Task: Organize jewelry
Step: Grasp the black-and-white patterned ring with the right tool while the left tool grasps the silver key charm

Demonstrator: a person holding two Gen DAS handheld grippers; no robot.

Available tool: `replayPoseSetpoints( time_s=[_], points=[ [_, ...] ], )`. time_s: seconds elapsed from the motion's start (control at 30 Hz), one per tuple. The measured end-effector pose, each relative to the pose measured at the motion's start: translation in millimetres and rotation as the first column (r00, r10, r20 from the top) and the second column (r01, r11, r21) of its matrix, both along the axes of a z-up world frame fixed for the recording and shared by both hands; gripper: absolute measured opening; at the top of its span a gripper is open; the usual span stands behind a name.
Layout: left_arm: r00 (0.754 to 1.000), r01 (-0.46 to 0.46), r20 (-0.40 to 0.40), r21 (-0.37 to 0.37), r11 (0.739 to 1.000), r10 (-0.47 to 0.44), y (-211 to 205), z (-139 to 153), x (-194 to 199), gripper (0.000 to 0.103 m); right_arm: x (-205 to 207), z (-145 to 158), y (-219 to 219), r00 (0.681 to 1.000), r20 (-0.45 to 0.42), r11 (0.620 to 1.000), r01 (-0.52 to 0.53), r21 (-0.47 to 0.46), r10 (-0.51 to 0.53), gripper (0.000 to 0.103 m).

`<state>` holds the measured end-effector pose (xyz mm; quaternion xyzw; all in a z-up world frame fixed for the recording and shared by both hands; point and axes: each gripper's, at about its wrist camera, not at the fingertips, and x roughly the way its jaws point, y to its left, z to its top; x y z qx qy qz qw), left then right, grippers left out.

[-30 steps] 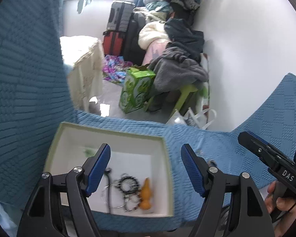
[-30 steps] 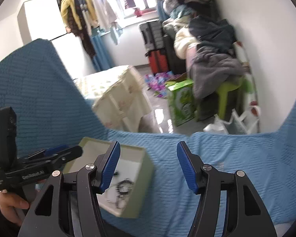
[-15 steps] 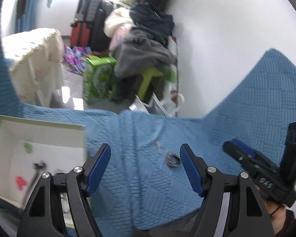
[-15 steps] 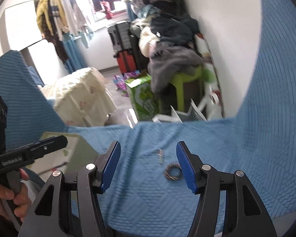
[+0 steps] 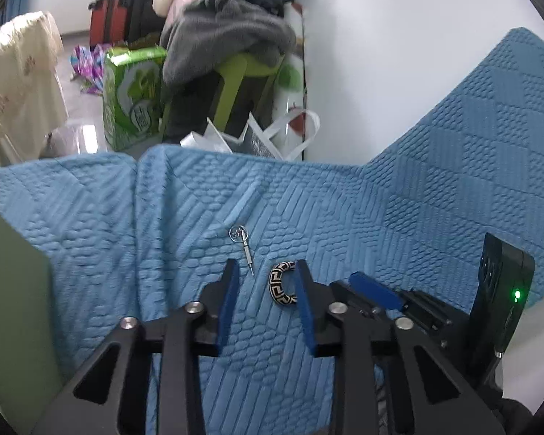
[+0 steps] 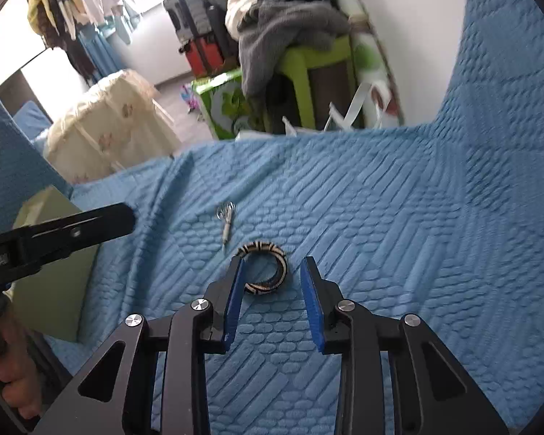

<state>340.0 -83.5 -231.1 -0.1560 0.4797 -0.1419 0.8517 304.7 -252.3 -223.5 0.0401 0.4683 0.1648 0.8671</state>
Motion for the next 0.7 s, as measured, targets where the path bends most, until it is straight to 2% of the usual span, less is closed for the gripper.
replayPoseSetpoints(
  time_s=[0.17, 0.23, 0.3, 0.4, 0.5, 0.7],
  points=[
    [0.999, 0.012, -0.041, -0.002, 1.000, -0.012, -10, -32, 20, 0.025, 10, -19, 5, 0.999, -0.028, 0.999, -0.026, -0.026, 0.025, 0.025],
    [0.998, 0.015, -0.054, -0.004, 1.000, -0.015, -12, -41, 27, 0.024, 13, -26, 6, 0.999, -0.039, 0.999, -0.032, -0.030, 0.031, 0.017],
    [0.997, 0.028, -0.074, -0.013, 1.000, -0.029, -16, -51, 35, 0.023, 14, -32, 7, 0.999, -0.041, 0.998, -0.032, -0.045, 0.030, 0.015],
    [0.996, 0.036, -0.082, -0.004, 0.999, -0.036, -19, -58, 41, 0.018, 15, -39, 10, 0.998, -0.054, 0.998, -0.047, -0.051, 0.044, 0.011],
    [0.996, 0.035, -0.080, 0.007, 0.999, -0.034, -22, -61, 42, 0.018, 13, -37, 12, 0.997, -0.040, 0.995, -0.067, -0.076, 0.064, 0.004],
    [0.996, 0.037, -0.079, 0.062, 0.997, -0.032, -27, -70, 48, 0.018, 11, -31, 2, 1.000, -0.027, 0.997, -0.017, -0.080, 0.015, 0.004]
  ],
)
